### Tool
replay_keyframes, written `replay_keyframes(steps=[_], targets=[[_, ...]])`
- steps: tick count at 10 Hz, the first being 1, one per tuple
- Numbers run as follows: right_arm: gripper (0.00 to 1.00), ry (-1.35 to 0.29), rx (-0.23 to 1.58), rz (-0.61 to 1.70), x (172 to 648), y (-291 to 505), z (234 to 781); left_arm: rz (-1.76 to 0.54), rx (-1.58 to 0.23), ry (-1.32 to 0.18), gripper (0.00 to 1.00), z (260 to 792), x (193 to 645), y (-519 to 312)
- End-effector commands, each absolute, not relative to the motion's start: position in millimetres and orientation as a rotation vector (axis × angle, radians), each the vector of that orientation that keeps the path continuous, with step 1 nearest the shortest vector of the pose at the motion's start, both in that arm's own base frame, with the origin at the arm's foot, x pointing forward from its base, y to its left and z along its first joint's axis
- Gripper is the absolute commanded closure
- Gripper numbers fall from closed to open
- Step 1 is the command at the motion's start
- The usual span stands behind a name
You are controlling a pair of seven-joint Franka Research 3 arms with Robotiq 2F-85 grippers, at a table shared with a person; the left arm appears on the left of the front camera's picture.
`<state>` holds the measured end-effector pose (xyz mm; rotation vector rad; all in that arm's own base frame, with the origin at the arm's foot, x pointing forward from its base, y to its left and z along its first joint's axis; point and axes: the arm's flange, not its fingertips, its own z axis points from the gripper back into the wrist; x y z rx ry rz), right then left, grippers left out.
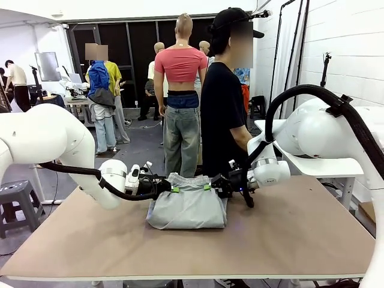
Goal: Fold the training pants.
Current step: Fold the Training pants in half.
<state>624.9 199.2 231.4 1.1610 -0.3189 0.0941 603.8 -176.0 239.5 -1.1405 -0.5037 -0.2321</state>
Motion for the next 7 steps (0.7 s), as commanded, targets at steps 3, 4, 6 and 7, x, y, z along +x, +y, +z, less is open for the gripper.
replay_keyframes(steps=[3,4,6,7], targets=[[0.00,-0.360,1.060,0.049,625,175,262,-0.184,-1.107,-0.582,0.00,276,598,-146],[0.00,-0.380,1.036,0.040,623,167,274,-0.180,-1.097,-0.615,0.00,289,595,-135],[0.00,-0.412,0.987,0.044,621,152,299,-0.172,-1.074,-0.697,0.00,317,584,-111],[0.00,-0.440,0.979,0.040,617,145,313,-0.177,-1.067,-0.736,0.00,330,575,-104]])
